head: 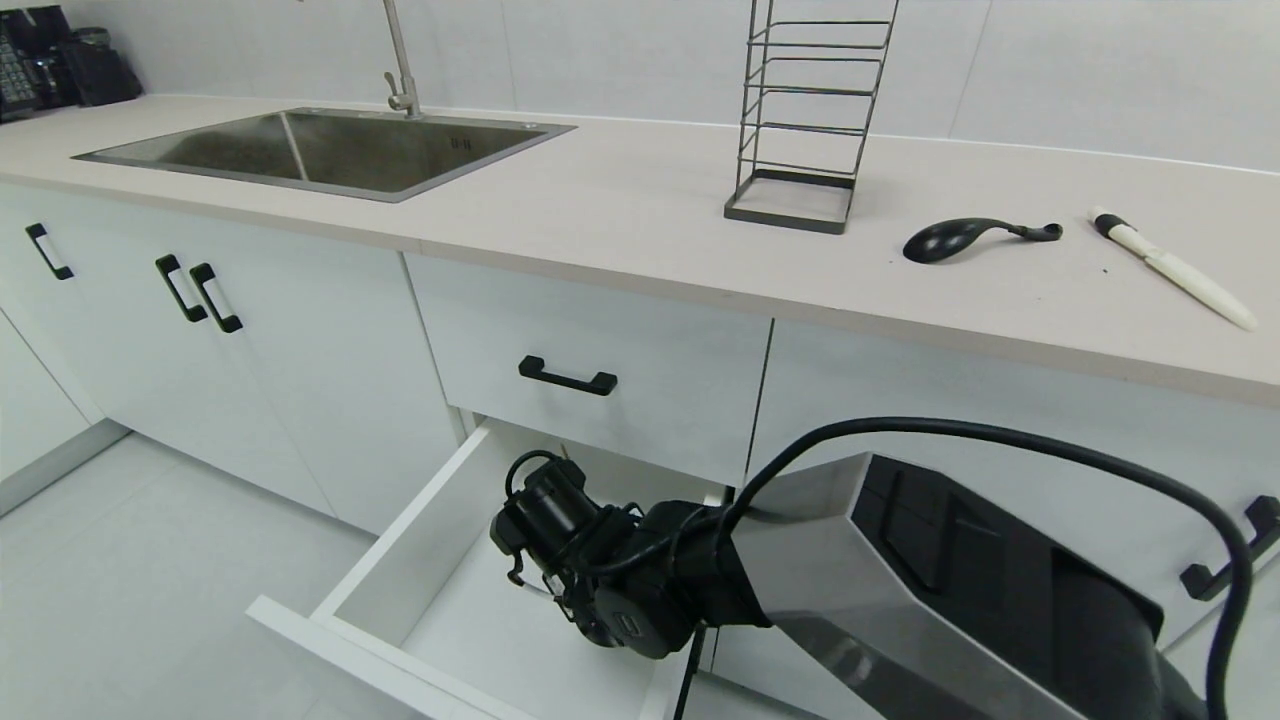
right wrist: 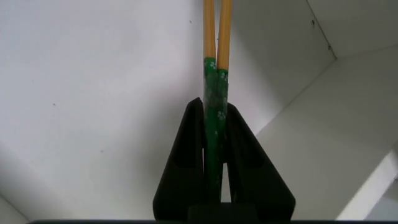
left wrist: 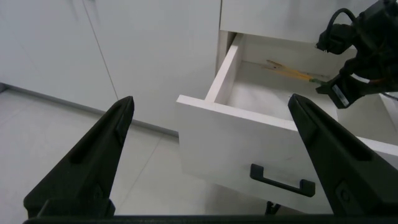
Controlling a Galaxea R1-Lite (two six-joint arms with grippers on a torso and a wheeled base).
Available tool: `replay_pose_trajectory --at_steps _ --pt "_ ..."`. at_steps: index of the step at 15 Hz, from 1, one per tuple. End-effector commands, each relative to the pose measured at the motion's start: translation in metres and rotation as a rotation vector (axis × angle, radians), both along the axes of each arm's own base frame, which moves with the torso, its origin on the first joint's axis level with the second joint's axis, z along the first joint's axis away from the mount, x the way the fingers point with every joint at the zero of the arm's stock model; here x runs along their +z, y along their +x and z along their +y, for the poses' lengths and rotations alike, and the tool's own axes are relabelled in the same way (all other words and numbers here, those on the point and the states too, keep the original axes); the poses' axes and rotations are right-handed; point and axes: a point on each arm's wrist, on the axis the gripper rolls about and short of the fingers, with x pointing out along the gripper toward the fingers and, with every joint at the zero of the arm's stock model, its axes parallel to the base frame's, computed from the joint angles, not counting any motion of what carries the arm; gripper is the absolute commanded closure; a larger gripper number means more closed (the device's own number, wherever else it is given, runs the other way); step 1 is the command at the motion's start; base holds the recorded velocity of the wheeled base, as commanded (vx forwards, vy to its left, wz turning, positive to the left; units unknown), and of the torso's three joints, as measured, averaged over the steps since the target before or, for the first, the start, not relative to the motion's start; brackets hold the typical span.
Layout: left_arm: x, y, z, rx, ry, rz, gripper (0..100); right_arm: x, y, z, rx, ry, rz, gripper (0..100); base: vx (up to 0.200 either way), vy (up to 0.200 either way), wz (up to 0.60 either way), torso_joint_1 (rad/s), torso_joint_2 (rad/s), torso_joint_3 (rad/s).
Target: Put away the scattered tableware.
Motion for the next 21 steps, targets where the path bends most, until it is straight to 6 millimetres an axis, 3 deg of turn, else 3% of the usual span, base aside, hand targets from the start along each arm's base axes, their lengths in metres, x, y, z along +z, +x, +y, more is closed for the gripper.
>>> replay_pose_trajectory --at_steps 1,5,12,13,18,21 --pt "0.000 0.000 0.000 -0.001 0.000 0.001 0 -0.015 0.003 0.006 0.002 -0.007 0.004 100 0.000 0.000 0.00 0.000 0.00 0.000" --pt "0.000 0.000 0.000 -0.001 0.000 0.001 0 -0.036 0.005 0.009 0.001 -0.021 0.017 100 0.000 0.000 0.00 0.000 0.00 0.000" --pt "0.000 0.000 0.000 -0.001 0.000 0.001 0 -0.042 0.009 0.016 0.005 -0.007 0.008 100 0.000 0.000 0.00 0.000 0.00 0.000" --pt "0.000 0.000 0.000 -0.001 0.000 0.001 0 -0.042 0.008 0.015 0.012 -0.014 0.012 0 0.000 0.000 0.00 0.000 0.00 0.000" --pt "0.000 0.000 0.000 -0.001 0.000 0.001 0 -0.036 0.005 0.019 0.033 0.012 0.020 0 0.000 0.000 0.00 0.000 0.00 0.000" --pt "0.000 0.000 0.000 0.001 0.000 0.001 0 -0.004 -0.003 0.022 0.052 0.054 -0.005 0 0.000 0.000 0.00 0.000 0.00 0.000"
